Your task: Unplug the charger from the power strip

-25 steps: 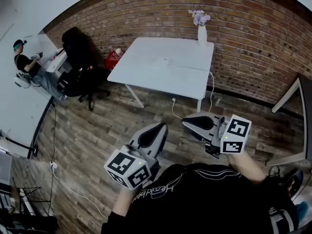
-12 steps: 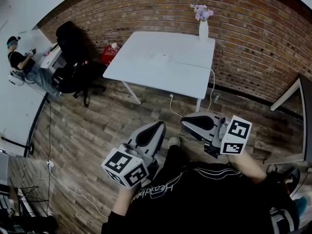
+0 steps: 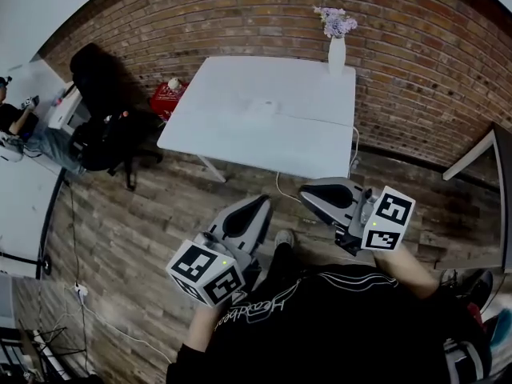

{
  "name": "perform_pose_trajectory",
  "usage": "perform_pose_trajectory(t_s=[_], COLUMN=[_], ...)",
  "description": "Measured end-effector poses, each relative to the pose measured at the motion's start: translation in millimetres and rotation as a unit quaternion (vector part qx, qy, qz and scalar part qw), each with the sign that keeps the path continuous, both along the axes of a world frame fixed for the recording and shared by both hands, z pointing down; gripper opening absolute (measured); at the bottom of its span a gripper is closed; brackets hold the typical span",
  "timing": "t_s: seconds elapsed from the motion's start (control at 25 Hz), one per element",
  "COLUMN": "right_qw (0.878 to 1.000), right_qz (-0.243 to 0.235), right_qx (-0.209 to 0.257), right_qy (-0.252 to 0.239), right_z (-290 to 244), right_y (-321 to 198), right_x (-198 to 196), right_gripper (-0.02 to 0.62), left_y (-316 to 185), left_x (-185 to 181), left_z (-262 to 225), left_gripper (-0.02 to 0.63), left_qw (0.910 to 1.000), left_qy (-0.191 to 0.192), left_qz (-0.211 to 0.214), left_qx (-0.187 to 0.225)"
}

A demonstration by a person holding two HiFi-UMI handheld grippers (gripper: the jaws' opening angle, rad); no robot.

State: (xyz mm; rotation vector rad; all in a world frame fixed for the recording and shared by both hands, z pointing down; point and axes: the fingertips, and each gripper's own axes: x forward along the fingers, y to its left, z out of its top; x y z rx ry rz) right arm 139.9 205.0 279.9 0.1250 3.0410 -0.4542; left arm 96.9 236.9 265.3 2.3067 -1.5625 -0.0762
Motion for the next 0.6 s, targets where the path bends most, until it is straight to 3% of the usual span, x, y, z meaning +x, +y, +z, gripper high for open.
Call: perform_pose_trajectory(t_s=[0.36, 0.6], right_qw=[0.999, 0.997], right_qz=[0.008, 0.008], right_qx=[-0.036, -0.056], right_qy=[0.022, 0.051], right_z=[11, 28], right_y=[-100, -155], right_x=[-109, -176], right_gripper=[-0.003, -0.003], left_y=[-110, -163], left_x=[-116, -192], left_z=[21, 42], left_gripper=[0.005, 0.005], left_qw=[0.9992, 0.9985], left_qy=[0.021, 0.011], left_qz=[0.012, 0.0], left_qx=[-0.033, -0.054])
